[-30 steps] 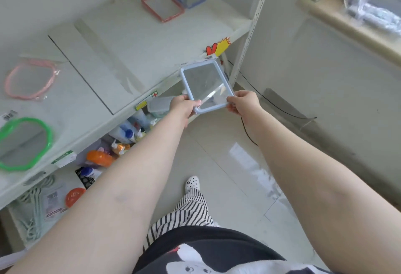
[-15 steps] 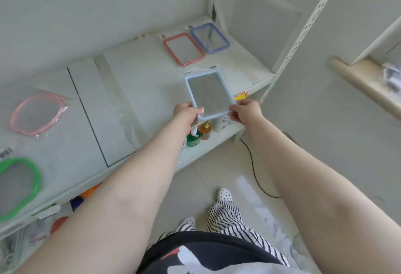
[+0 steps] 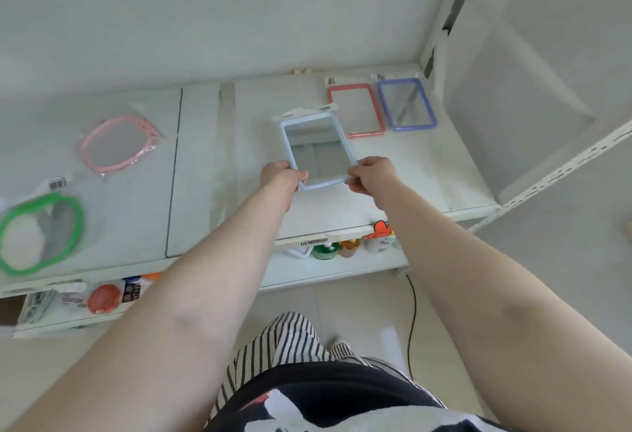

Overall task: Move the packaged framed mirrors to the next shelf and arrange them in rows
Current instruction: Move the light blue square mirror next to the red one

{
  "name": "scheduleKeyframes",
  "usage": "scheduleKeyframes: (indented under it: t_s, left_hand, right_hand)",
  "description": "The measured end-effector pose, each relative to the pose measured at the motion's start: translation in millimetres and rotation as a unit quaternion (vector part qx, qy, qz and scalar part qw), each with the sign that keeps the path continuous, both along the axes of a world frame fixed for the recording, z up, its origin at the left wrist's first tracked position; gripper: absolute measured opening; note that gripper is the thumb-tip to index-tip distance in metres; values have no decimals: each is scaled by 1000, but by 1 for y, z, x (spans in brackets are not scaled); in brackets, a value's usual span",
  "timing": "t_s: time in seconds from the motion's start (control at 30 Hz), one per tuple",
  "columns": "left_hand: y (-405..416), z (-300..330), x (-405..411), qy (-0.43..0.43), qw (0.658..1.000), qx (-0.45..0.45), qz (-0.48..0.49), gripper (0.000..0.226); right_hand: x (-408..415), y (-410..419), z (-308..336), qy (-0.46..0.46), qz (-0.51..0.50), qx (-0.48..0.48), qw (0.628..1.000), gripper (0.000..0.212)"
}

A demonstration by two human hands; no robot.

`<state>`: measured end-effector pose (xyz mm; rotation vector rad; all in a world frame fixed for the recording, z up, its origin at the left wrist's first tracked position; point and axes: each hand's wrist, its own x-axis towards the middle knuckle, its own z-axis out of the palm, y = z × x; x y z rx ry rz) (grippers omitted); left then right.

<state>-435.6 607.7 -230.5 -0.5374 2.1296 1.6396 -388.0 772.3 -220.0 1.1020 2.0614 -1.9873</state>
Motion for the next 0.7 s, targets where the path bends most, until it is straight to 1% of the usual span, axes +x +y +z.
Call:
scheduleKeyframes:
  t_s: [0.1, 0.2, 0.27, 0.3, 0.33, 0.4, 0.47, 0.57, 0.63, 0.7]
  left_hand:
    - [-10, -6, -16, 2, 999, -36, 6, 37]
    - [-17, -13, -38, 9, 999, -49, 21, 31]
    - [-19, -17, -51, 4, 999, -46, 20, 19]
    - [-21, -20, -58, 8, 999, -43, 19, 17]
    - [-22, -24, -66, 12, 999, -41, 20, 20]
    - [-22, -29, -80, 23, 999, -43, 25, 22]
    - [-21, -33, -94, 41, 997, -65, 22, 12]
    - [-19, -42, -111, 47, 994, -97, 14, 39]
    - [-19, -47, -117, 36, 992, -120, 16, 51]
    - [-17, -50, -118, 30, 990, -139, 10, 56]
  right_hand:
    - [-21, -7, -8, -13, 32, 6, 999, 17]
    - [-45, -11, -16, -28, 54, 23, 998, 15]
    - [-60, -13, -24, -38, 58, 25, 997, 17]
    - [-67, -15, -27, -44, 57, 27, 997, 20]
    - [-73, -17, -29, -50, 57, 31, 997, 21]
    - [-87, -19, -33, -52, 57, 42, 996, 19]
    - [-100, -20, -35, -51, 56, 59, 995, 17]
    - [-113, -20, -39, -59, 65, 99, 991, 27]
    - [-118, -20, -42, -70, 81, 124, 986, 30]
    - [-120, -20, -47, -81, 96, 146, 981, 31]
